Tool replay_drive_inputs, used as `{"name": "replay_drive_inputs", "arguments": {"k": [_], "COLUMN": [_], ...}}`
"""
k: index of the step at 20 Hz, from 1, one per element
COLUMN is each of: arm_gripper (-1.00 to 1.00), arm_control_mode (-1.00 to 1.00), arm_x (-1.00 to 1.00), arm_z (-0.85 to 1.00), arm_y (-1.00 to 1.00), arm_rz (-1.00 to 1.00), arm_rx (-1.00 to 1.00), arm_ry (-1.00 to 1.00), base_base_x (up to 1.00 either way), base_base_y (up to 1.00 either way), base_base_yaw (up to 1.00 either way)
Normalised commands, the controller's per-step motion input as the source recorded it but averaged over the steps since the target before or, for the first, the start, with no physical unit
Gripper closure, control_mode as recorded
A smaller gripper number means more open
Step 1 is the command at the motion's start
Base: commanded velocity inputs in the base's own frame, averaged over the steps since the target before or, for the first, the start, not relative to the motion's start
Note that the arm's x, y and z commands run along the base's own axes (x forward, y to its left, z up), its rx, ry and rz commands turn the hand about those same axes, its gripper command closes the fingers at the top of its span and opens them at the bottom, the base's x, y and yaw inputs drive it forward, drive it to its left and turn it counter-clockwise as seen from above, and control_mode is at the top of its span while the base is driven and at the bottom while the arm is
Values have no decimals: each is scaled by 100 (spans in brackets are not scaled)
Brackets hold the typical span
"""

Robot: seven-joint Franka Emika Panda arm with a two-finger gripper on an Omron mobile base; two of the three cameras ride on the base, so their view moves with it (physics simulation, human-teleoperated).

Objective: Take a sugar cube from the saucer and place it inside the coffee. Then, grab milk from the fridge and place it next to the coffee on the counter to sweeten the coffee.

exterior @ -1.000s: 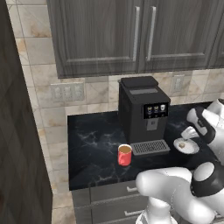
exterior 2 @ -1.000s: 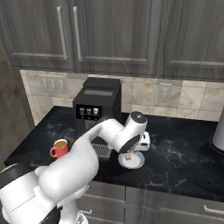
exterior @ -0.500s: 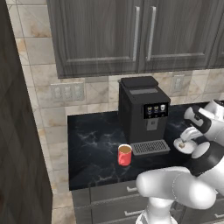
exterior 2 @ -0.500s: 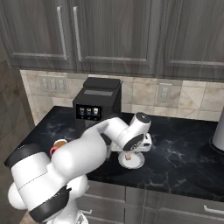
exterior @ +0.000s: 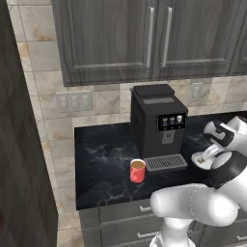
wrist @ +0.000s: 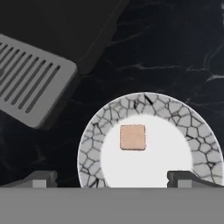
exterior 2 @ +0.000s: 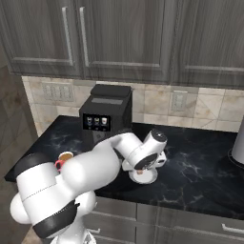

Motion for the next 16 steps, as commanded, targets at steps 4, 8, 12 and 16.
{"name": "replay_drive_inputs", "arguments": {"k": [4,8,12,16], "arm_gripper": [-100,-100,-100,-100], "arm_control_mode": [-100,-100,-100,-100], "arm_x": [5,13,19,22], "arm_z": [-15,-18,-18,-16], "arm_y": [0,0,0,0], "arm_rz": [7,4,1,0], "arm_rx": [0,0,0,0], "arm_ry": [-5,-1,0,0], "base_base_x": [0,0,0,0], "base_base_y": [0,0,0,0], "base_base_yaw": [0,0,0,0]}}
